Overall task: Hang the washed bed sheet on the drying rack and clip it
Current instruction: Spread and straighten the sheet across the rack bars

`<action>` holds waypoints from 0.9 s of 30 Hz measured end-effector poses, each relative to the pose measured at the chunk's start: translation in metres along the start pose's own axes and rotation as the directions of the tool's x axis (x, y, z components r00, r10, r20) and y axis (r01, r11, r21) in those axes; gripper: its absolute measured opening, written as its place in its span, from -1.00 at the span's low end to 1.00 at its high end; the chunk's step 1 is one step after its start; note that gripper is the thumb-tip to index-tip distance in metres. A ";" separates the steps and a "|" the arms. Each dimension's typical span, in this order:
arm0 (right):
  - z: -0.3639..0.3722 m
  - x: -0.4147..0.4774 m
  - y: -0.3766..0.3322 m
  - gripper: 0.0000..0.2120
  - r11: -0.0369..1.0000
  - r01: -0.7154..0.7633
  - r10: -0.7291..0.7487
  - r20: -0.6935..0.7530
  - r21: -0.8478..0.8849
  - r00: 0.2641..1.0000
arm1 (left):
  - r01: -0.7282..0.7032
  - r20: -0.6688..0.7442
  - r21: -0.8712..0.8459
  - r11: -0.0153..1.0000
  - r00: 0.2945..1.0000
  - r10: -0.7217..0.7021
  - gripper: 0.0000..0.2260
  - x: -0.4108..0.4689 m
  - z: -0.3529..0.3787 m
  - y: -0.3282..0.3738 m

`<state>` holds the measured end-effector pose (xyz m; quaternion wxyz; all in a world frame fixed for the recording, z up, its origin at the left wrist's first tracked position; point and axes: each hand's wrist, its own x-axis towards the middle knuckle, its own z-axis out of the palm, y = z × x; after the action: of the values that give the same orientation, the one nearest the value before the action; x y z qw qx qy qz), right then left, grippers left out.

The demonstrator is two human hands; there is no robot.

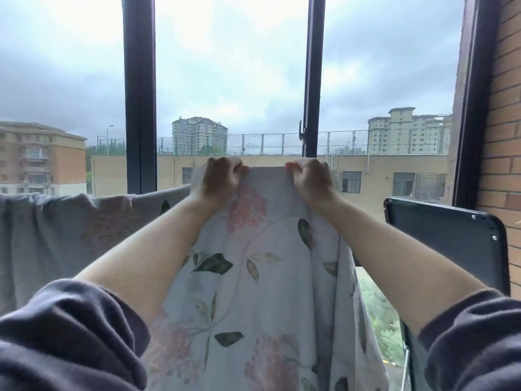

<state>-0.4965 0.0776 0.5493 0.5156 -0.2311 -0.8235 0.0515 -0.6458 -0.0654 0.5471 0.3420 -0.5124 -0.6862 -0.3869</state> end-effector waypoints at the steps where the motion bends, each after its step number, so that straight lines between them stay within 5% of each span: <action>1: 0.003 0.008 -0.004 -0.63 0.994 -0.059 0.071 0.127 -0.096 0.989 | 0.062 0.145 0.065 0.996 0.987 -0.071 -0.73 0.006 0.003 -0.002; 3: 0.007 0.009 -0.007 -0.61 0.962 -0.127 0.224 0.435 -0.240 0.872 | 0.173 0.468 0.238 0.956 0.842 -0.269 -0.65 0.006 0.011 -0.006; 5: 0.009 -0.001 -0.016 -0.61 0.960 -0.177 0.267 0.508 -0.218 0.819 | 0.227 0.535 0.222 0.948 0.785 -0.313 -0.54 0.004 0.006 -0.022; 8: 0.009 -0.025 -0.041 -0.60 0.999 -0.042 0.050 0.399 -0.030 0.915 | 0.134 0.452 0.085 0.987 0.878 -0.158 -0.48 -0.008 -0.016 -0.047; 11: 0.022 -0.049 -0.073 -0.67 0.978 0.206 -0.193 0.476 0.026 0.858 | -0.079 0.431 0.058 0.995 0.901 0.047 -0.55 -0.032 -0.044 -0.070; 14: 0.039 -0.057 -0.080 -0.83 0.955 0.295 -0.285 0.306 0.014 0.908 | -0.238 0.312 0.071 0.969 0.928 0.205 -0.71 -0.057 -0.075 -0.101; 16: 0.046 -0.058 -0.082 -0.86 0.966 0.257 -0.259 0.186 0.035 0.948 | -0.297 0.204 0.060 0.953 0.938 0.280 -0.72 -0.070 -0.086 -0.123; 20: 0.058 -0.056 -0.097 -0.83 0.974 0.217 -0.209 0.107 -0.069 0.972 | -0.176 0.009 0.061 0.982 0.984 0.176 -0.83 -0.073 -0.086 -0.134; 27: 0.070 0.005 -0.109 -0.76 0.998 -0.014 0.012 -0.034 -0.053 0.999 | -0.019 -0.071 0.127 0.992 0.997 0.028 -0.79 -0.016 -0.088 -0.110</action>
<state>-0.5952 -0.0060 0.5557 0.5226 -0.2511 -0.8143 0.0290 -0.7418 -0.1693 0.5539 0.4030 -0.4832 -0.6904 -0.3569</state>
